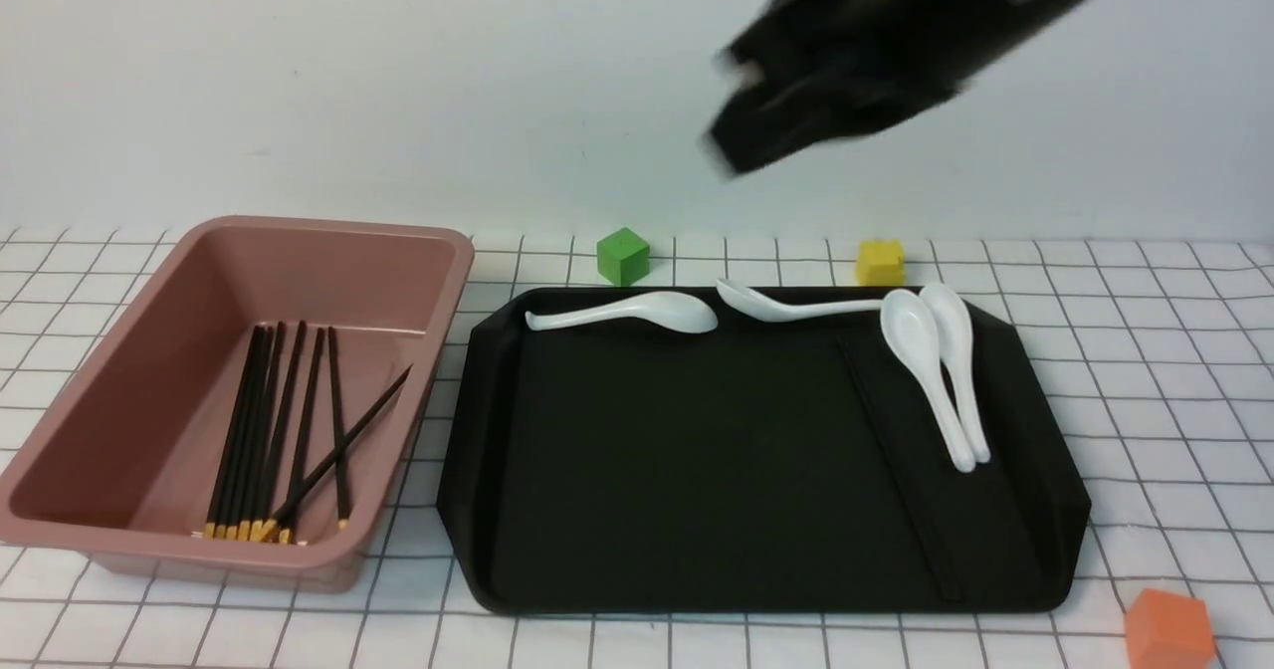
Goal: On white black tablecloth take chopsticks from black tray and put them in box.
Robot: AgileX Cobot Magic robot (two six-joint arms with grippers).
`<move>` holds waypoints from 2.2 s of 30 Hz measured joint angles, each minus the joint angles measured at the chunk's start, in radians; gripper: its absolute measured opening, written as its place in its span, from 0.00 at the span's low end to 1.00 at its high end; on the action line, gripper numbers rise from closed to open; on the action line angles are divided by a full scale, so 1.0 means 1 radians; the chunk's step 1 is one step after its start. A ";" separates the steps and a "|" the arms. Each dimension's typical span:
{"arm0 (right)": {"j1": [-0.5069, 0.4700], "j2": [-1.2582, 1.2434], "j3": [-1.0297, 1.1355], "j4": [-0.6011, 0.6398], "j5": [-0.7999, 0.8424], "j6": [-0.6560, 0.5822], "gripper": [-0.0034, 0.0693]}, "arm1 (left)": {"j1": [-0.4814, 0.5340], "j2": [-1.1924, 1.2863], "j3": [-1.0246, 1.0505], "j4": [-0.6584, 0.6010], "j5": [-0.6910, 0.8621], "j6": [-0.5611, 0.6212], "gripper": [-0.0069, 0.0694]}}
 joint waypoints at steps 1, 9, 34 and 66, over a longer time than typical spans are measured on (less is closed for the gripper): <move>-0.004 -0.044 0.014 -0.018 0.004 0.001 0.03 | 0.000 0.000 0.000 0.000 0.000 0.000 0.28; -0.008 -0.556 0.506 -0.090 -0.159 0.002 0.03 | 0.000 0.000 0.000 0.000 0.000 0.000 0.29; -0.008 -1.091 1.434 -0.066 -0.932 -0.105 0.04 | 0.000 0.000 0.000 0.000 0.000 0.000 0.31; -0.348 -1.528 1.887 -0.302 -0.954 0.247 0.07 | 0.000 0.000 0.000 0.000 0.001 0.000 0.34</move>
